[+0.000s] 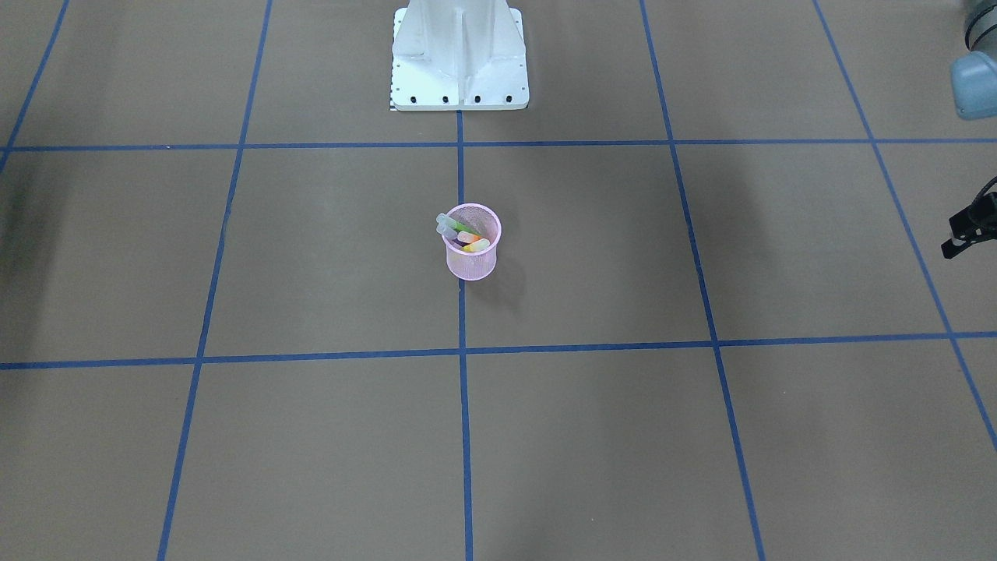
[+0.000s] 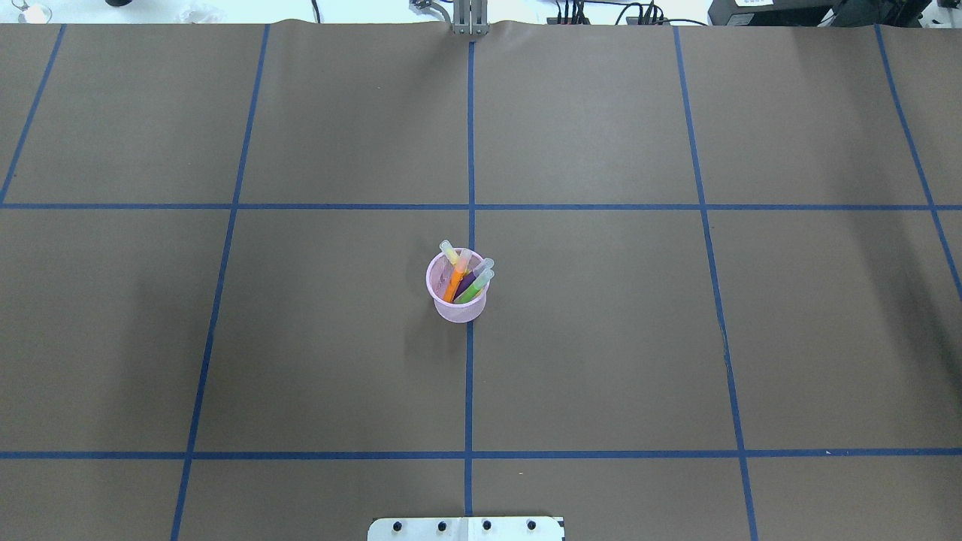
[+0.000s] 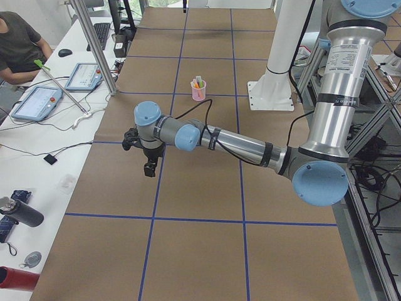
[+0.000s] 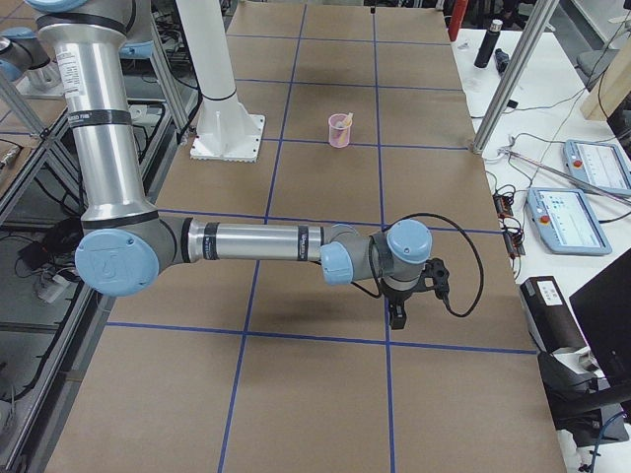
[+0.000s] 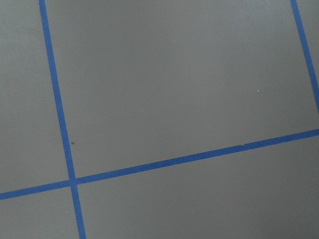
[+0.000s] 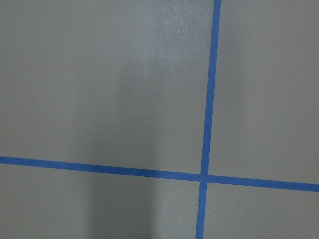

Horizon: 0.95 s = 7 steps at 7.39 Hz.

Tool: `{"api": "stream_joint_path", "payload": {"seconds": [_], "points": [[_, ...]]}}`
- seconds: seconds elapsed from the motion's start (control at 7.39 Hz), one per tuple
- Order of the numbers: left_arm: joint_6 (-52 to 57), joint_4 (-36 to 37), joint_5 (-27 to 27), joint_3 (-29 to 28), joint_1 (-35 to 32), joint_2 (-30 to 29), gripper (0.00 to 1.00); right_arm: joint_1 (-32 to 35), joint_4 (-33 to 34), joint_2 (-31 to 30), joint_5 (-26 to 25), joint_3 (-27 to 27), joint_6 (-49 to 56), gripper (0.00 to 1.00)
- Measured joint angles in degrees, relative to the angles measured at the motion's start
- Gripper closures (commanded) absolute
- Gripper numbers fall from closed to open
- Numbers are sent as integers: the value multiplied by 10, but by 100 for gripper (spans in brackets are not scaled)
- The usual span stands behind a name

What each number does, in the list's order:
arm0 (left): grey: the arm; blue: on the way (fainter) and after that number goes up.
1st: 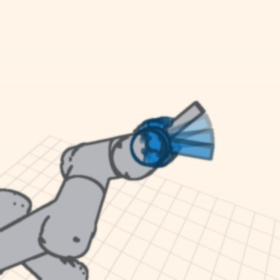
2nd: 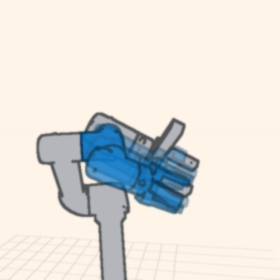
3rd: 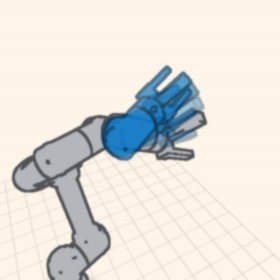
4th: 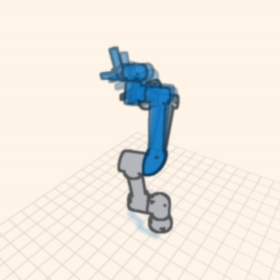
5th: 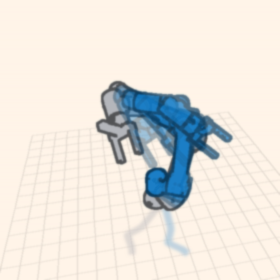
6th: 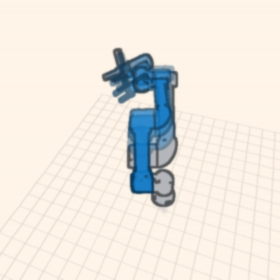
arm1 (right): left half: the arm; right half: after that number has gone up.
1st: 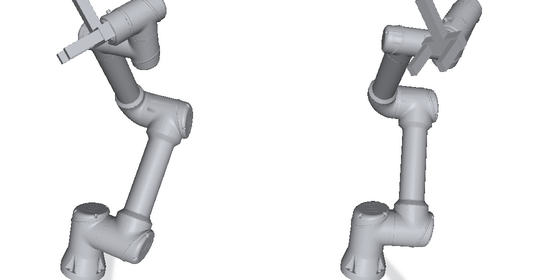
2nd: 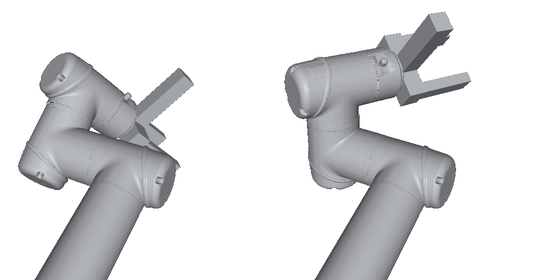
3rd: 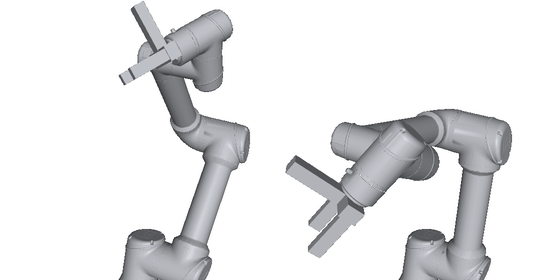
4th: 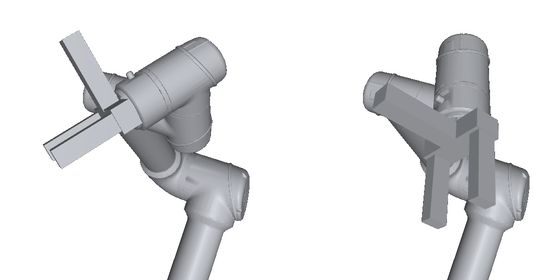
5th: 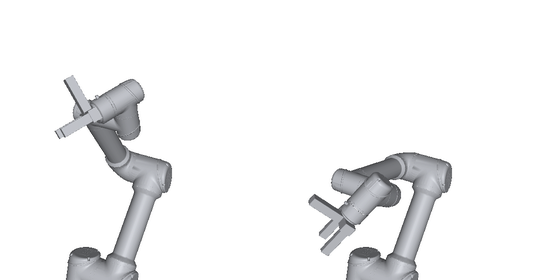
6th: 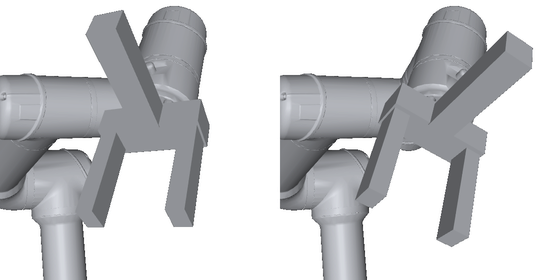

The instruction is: Collect pens into pen holder

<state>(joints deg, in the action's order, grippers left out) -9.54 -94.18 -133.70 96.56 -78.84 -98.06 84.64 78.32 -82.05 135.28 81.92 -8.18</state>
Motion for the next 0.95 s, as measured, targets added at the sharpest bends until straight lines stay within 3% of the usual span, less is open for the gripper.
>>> {"api": "stream_joint_path", "payload": {"seconds": [0.95], "points": [[-5,22,-6,22,-3,31,1,5,33,13,9,-2,-6,0]]}}
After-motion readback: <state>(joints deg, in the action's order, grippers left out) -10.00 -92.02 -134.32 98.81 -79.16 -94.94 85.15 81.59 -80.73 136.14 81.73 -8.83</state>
